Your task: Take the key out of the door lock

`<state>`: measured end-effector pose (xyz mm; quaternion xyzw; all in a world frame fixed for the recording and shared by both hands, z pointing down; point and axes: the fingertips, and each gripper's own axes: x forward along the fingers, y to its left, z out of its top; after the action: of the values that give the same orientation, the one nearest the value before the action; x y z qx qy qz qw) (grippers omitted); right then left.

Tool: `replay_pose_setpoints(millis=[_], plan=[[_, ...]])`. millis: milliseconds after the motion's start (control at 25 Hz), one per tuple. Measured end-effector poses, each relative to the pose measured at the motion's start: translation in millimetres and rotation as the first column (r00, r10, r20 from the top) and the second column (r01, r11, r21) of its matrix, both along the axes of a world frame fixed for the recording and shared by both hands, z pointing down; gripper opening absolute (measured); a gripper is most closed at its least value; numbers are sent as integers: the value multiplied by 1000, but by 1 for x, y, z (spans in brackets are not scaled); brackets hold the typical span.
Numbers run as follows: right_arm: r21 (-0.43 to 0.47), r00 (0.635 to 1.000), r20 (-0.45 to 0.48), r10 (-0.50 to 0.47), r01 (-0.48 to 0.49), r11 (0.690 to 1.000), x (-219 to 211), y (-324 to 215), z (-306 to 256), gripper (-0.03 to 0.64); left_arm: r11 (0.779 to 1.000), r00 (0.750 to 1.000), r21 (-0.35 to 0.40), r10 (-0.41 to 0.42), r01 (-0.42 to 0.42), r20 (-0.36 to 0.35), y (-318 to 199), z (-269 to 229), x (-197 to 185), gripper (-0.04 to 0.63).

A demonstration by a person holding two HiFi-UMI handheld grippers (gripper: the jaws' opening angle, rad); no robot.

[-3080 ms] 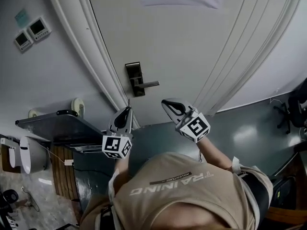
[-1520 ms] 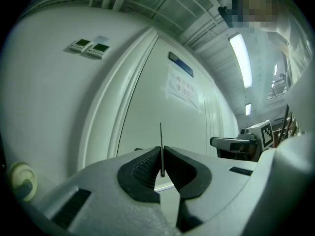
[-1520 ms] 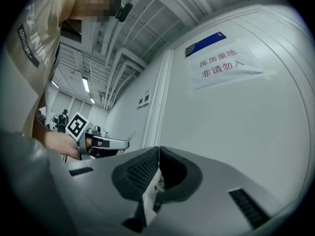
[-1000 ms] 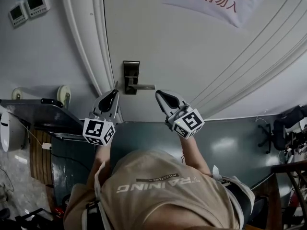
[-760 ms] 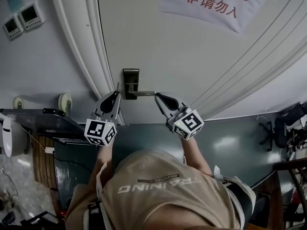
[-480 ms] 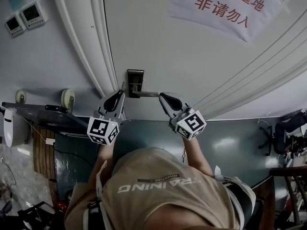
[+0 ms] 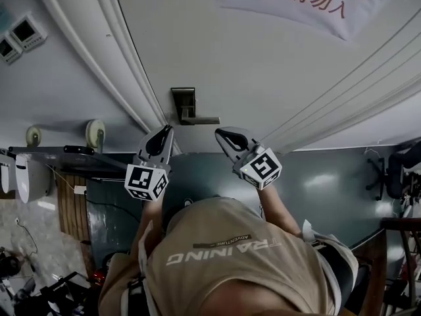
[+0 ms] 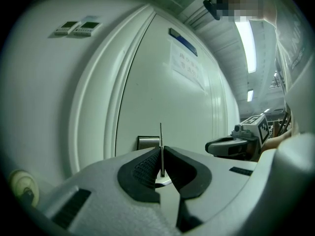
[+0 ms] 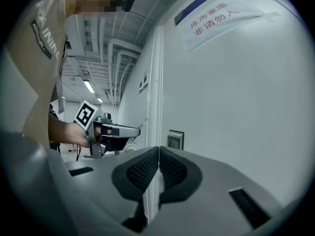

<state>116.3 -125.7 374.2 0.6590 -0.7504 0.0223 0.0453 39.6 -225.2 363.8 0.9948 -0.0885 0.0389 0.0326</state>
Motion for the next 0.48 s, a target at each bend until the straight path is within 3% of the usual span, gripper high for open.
replay_pose_setpoints(millis=[320,480], plan=[[3,1000,-19,17,-17,1000,2,6,4,14,1000,1000,20,8,-8,6,6,5,0,23],[8,1000,15,28,-28,1000,0,16,21,14,1000,1000,18,17,-17,2,14,21,3,23]])
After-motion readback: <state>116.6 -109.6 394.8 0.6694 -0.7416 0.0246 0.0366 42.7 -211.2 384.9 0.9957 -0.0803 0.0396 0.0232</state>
